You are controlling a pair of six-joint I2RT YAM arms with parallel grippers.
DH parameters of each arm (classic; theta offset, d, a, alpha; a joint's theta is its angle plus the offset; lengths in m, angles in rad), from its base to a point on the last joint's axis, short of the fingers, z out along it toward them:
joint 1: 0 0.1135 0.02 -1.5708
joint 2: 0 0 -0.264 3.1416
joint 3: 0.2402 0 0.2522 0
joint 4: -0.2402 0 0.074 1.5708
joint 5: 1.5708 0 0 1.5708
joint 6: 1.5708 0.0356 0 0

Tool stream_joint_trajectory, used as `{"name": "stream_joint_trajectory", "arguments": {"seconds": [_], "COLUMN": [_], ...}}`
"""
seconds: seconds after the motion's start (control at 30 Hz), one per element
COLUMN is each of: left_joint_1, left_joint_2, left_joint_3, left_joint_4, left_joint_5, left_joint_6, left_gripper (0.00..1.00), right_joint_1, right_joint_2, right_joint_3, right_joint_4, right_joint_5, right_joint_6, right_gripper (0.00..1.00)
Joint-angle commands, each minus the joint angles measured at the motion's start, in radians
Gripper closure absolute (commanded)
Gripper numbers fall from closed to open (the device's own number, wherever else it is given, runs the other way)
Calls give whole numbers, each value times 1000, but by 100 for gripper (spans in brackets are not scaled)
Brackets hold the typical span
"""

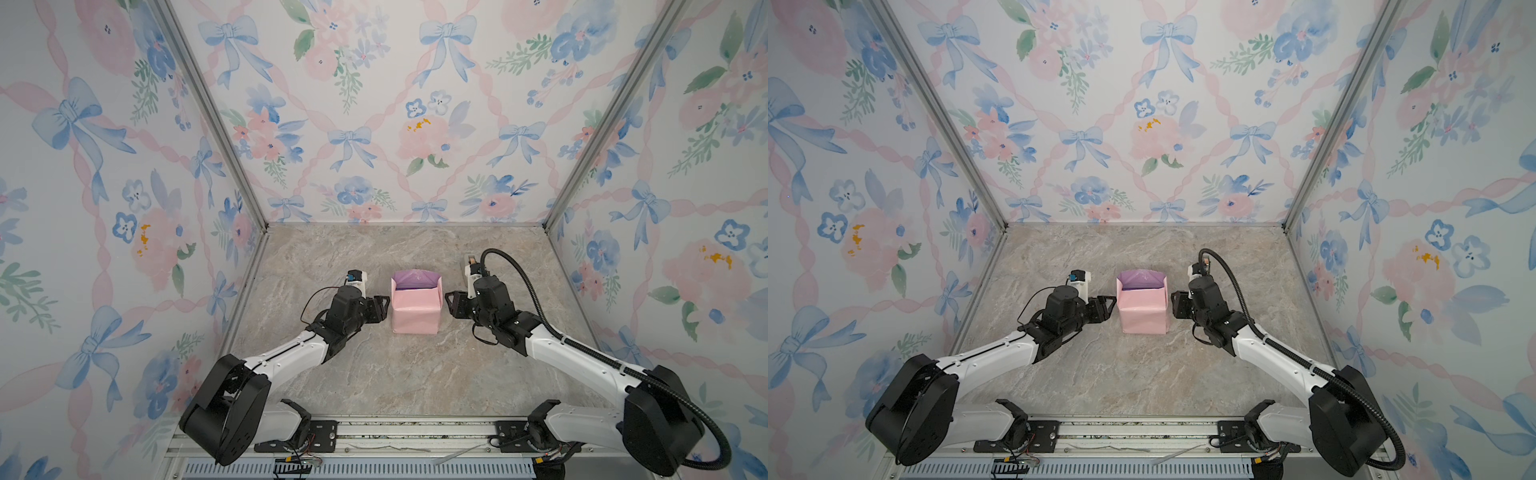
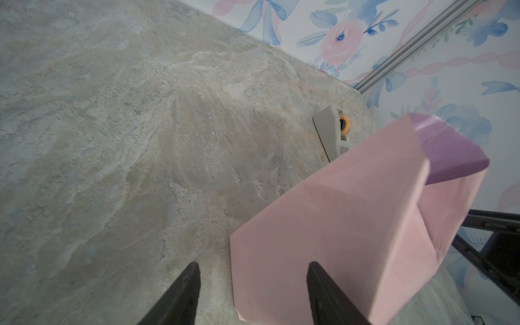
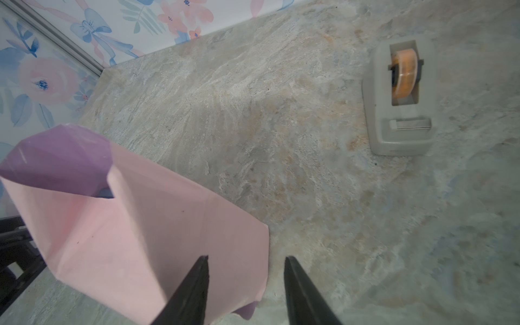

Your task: Wrap the gift box in paper

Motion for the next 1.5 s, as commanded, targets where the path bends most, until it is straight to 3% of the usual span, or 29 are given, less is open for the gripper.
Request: {"name": "stream_joint_trajectory", "arguments": {"seconds": [0.0,1.47], "left_joint_1": [-11,-55], "left_joint_2": [9,53], "left_joint_3": [8,62], "left_joint_4": [35,52], "left_joint_5": [17,21], "left_joint_6": [-12,53], "left_gripper": [37,39], "right_joint_1": [26,77], "right_joint_2": [22,118], "right_joint_3": [35,58], "right_joint_4": [15,-4], "right_joint_5": [2,-96], "right_joint_6": [-20,-72], "right_gripper": [54,47]}}
